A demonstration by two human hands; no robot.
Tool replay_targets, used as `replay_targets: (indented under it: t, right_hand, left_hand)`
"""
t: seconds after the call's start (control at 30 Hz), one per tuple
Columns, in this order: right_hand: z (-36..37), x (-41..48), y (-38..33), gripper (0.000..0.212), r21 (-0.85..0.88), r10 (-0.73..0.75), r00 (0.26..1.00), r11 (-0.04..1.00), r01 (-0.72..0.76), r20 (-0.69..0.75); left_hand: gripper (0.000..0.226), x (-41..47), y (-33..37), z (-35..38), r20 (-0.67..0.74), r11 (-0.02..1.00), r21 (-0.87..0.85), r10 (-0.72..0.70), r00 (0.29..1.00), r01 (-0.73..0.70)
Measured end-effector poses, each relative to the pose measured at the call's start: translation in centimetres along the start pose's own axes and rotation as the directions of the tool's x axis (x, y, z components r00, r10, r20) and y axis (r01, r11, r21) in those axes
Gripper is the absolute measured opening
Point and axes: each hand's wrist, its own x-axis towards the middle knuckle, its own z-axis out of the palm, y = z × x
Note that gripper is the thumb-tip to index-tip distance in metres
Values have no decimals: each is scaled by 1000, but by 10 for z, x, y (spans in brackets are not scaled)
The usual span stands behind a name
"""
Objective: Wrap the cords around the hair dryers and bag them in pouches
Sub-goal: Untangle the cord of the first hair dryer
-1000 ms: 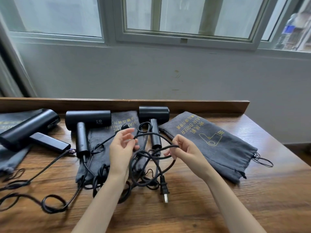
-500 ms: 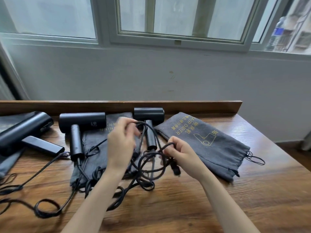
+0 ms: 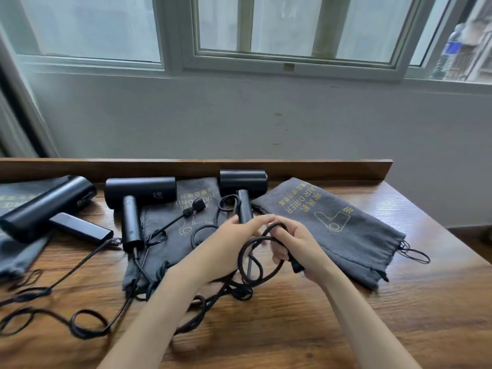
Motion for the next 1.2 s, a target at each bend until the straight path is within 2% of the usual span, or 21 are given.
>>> replay_targets:
  t: [0.07, 0.13, 0.2, 0.27, 0.33, 0.43, 0.5, 0.57, 0.63, 0.7, 0.73, 0.8, 0.83, 0.9, 0.93, 1.0, 1.03, 1.1, 1.17, 1.2]
  right_hand:
    - [-5, 0, 2, 22, -61, -16, 999, 998, 14, -31]
    - [-9, 0, 5, 22, -109, -33, 997, 994, 24, -76]
    - [-9, 1, 7, 21, -140, -42, 993, 990, 27, -106]
    - [-7, 1, 8, 20, -152, -26, 993, 988, 8, -113]
    - [-8, -1, 7, 19, -126, 10, 998, 992, -19, -68]
    - [-13, -8, 3, 18, -114, 58, 997, 992, -51, 58]
    - [-14, -10, 1, 17, -174, 65, 997, 983, -56, 42]
    - [-14, -9, 3, 13, -214, 69, 997, 974, -76, -43]
    - [-14, -7, 5, 8, -220, 78, 988, 970, -107, -137]
    - [-15, -4, 6, 7, -261, 61, 963, 956, -132, -264]
    - [-15, -3, 7, 9, -288, 36, 943, 948, -137, -332]
    - [-13, 1, 8, 17, -301, -17, 900, 945, -128, -436]
    - [-11, 3, 8, 24, -250, -17, 885, 962, -112, -465]
    - [-7, 7, 6, 35, -26, 28, 878, 999, -46, -478]
    - [-6, 8, 5, 38, 81, 57, 882, 996, -21, -468]
    - [-5, 6, 1, 39, 180, 92, 905, 984, -17, -416]
    - [-3, 5, -1, 39, 190, 95, 922, 982, -24, -376]
    - [0, 3, -3, 38, 154, 83, 947, 987, -37, -309]
    - [1, 2, -2, 33, 113, 80, 958, 992, -50, -274]
    - [0, 2, -1, 30, 98, 87, 962, 993, -63, -260]
  left_hand:
    - [36, -10, 4, -2, -20, 979, -167, 116, 993, -117]
    - [23, -21, 4, -2, -27, 936, -323, 138, 990, -139]
    - [17, -20, 6, 3, -74, 932, -336, 121, 990, -139]
    - [17, -16, 6, 5, -232, 947, -299, 49, 971, -119]
    - [19, -17, 4, 6, -395, 944, -318, -48, 917, -88]
    - [22, -16, -2, 6, -466, 889, -456, -208, 860, -33]
    - [22, -15, -2, 4, -459, 853, -521, -254, 851, -26]
    - [22, -15, -1, 1, -432, 826, -563, -277, 858, -17]
    - [21, -16, 3, -6, -381, 745, -666, -317, 868, -20]
    - [21, -19, 7, -13, -289, 649, -760, -301, 909, -27]
    - [22, -21, 9, -16, -243, 630, -776, -248, 938, -35]
    - [23, -25, 17, -17, -124, 679, -734, -119, 985, -11]
    - [22, -25, 22, -15, -54, 731, -682, -72, 996, 16]
    - [16, -24, 25, -5, 16, 821, -569, -49, 999, 49]
    - [9, -22, 27, 1, -11, 849, -526, -73, 997, 57]
    - [24, -19, 27, 12, -124, 849, -520, -186, 975, 96]
    - [30, -17, 26, 15, -142, 802, -586, -239, 961, 113]
    - [29, -13, 29, 18, -106, 710, -692, -276, 955, 129]
    - [14, -10, 27, 21, -150, 807, -579, -250, 957, 120]
    - [5, -8, 26, 22, -186, 822, -556, -262, 947, 118]
